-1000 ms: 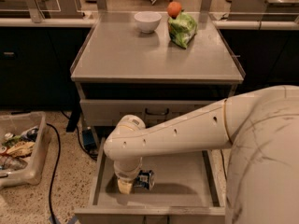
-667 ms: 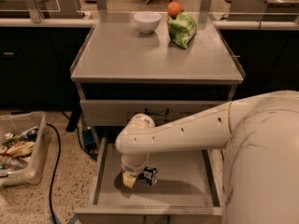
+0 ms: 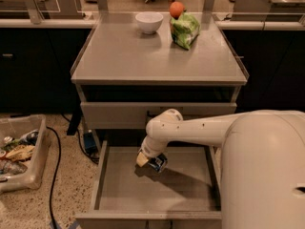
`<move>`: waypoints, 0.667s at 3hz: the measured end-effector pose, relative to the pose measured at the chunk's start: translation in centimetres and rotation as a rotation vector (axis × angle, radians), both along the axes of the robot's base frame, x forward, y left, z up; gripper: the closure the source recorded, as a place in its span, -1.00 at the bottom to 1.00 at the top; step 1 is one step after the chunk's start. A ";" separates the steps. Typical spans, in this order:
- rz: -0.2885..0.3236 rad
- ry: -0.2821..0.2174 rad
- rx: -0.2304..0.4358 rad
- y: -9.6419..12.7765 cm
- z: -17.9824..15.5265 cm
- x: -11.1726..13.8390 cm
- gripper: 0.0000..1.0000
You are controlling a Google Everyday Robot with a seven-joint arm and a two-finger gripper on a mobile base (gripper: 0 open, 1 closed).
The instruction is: Place pepsi can into middle drawer
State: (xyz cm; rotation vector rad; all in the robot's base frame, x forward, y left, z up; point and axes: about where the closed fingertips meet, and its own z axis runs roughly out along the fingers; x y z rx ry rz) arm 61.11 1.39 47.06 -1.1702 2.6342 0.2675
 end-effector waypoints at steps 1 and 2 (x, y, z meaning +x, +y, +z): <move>-0.016 -0.012 0.016 0.4 0.2 1.3 1.00; -0.021 -0.009 -0.010 0.5 -0.8 0.5 1.00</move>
Offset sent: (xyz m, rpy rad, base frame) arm -0.0029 0.0060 -0.0155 -0.0385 -0.0092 -0.0434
